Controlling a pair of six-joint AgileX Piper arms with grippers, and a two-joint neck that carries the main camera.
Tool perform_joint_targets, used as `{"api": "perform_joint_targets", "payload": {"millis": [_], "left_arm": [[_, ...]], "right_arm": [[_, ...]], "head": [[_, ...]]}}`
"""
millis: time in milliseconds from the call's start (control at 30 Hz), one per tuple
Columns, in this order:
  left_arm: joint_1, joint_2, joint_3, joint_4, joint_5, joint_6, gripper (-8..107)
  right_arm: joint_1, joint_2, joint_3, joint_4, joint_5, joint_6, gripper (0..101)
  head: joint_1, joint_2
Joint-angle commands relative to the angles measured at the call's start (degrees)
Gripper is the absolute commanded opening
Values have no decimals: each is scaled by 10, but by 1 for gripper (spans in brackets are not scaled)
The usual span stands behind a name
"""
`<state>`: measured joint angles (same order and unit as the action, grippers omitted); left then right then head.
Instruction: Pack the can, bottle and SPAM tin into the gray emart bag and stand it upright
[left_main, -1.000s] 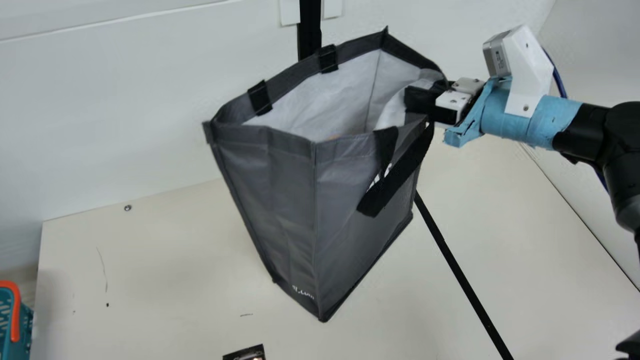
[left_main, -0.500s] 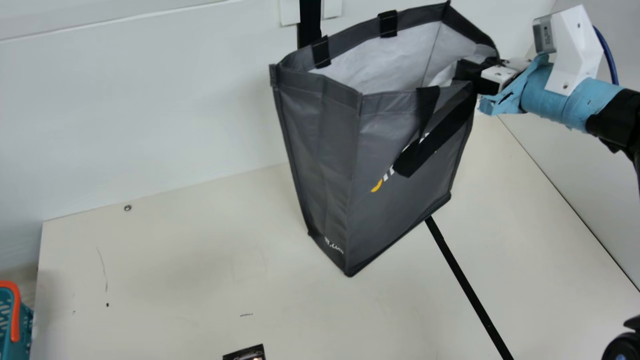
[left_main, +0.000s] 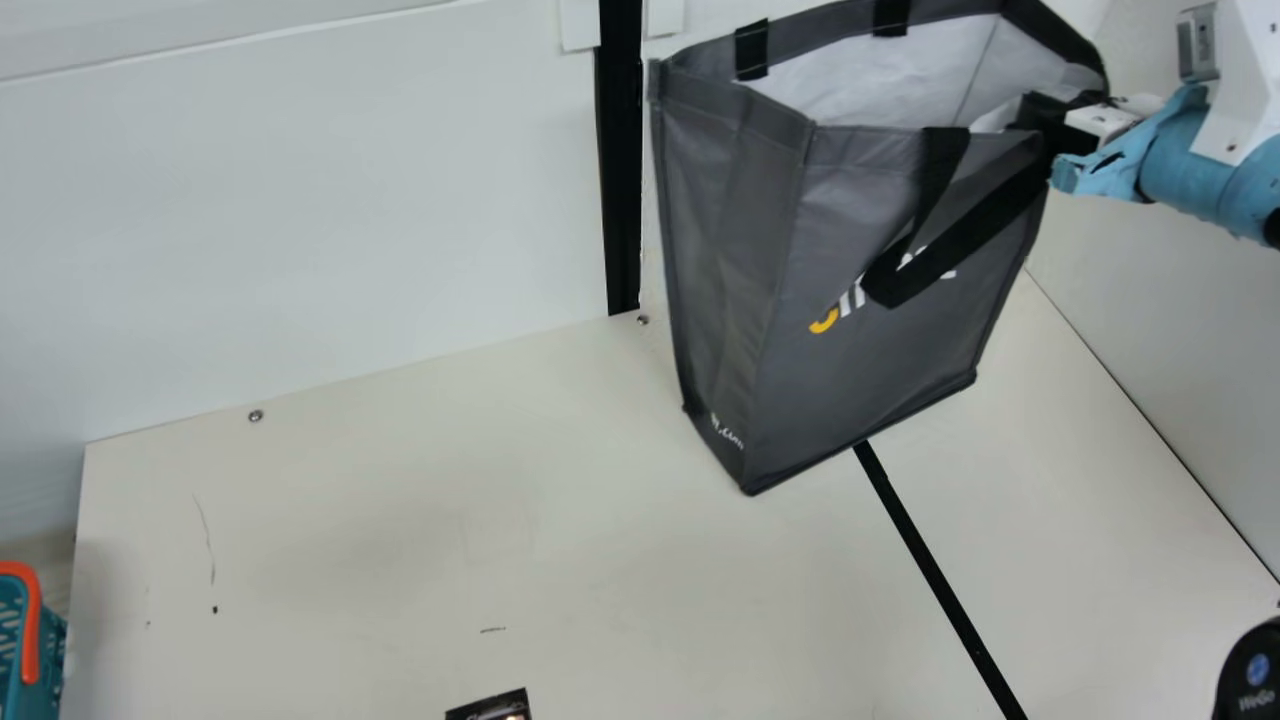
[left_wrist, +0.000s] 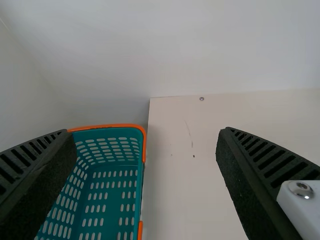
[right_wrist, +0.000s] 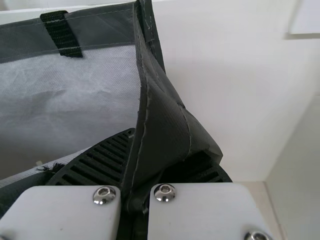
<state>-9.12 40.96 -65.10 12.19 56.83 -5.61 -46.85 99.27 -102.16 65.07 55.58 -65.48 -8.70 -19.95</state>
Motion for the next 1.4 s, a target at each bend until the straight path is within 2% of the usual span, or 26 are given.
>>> {"api": "perform_joint_targets", "payload": {"millis": [0, 400, 900, 1100, 1367], "left_arm": [[0, 0, 0, 0, 0, 0, 90], [0, 0, 0, 0, 0, 0, 90], [0, 0, 0, 0, 0, 0, 90], [0, 0, 0, 0, 0, 0, 90], [0, 0, 0, 0, 0, 0, 90]], "right_arm": [[-11, 7, -15, -6, 1, 2, 0], [-82, 56, -92, -31, 22, 20, 0], [-142, 97, -145, -44, 40, 28, 0], [-149, 96, -145, -36, 53, 23, 20], [-146, 81, -141, -20, 50, 16, 47]], "head": [[-13, 0], [-13, 0], [-13, 0], [-13, 0], [-13, 0]]}}
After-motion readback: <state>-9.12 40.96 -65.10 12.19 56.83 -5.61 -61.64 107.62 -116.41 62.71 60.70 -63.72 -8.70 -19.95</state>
